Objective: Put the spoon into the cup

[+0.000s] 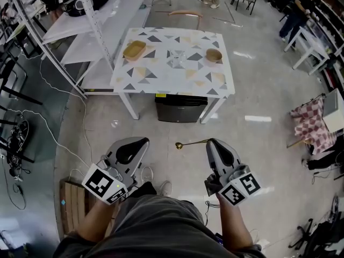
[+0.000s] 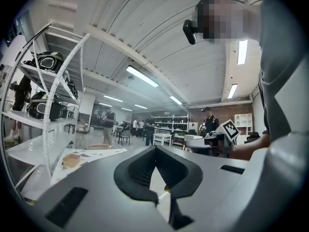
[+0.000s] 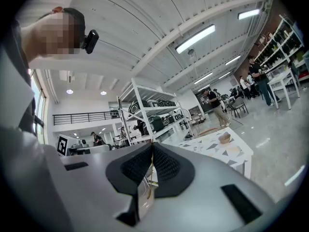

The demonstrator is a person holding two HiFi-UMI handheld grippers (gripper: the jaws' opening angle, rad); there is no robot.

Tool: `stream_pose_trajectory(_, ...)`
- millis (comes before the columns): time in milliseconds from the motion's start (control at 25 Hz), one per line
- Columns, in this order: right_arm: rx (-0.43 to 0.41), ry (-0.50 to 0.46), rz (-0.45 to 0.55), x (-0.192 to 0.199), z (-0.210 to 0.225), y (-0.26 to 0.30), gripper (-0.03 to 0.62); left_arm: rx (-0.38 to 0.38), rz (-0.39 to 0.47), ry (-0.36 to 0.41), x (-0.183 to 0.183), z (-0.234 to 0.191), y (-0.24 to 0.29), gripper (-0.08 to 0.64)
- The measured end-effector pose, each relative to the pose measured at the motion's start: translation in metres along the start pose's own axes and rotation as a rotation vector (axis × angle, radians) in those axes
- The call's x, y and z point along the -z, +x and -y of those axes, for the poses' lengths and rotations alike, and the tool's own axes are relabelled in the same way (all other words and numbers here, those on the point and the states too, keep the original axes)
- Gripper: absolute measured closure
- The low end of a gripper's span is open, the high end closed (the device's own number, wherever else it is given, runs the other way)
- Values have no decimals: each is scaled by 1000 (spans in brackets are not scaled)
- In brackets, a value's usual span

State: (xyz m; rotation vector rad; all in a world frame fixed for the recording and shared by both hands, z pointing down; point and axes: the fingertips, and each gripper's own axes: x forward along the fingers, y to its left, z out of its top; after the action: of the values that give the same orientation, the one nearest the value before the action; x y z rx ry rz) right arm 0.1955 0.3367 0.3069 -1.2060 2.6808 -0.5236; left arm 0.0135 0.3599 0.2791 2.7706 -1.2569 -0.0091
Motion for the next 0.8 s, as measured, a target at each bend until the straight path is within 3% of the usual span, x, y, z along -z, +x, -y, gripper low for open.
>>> stream_pose_trajectory(800, 24, -6, -27, 2, 43, 67, 569, 14, 4, -23, 11, -67, 50, 546)
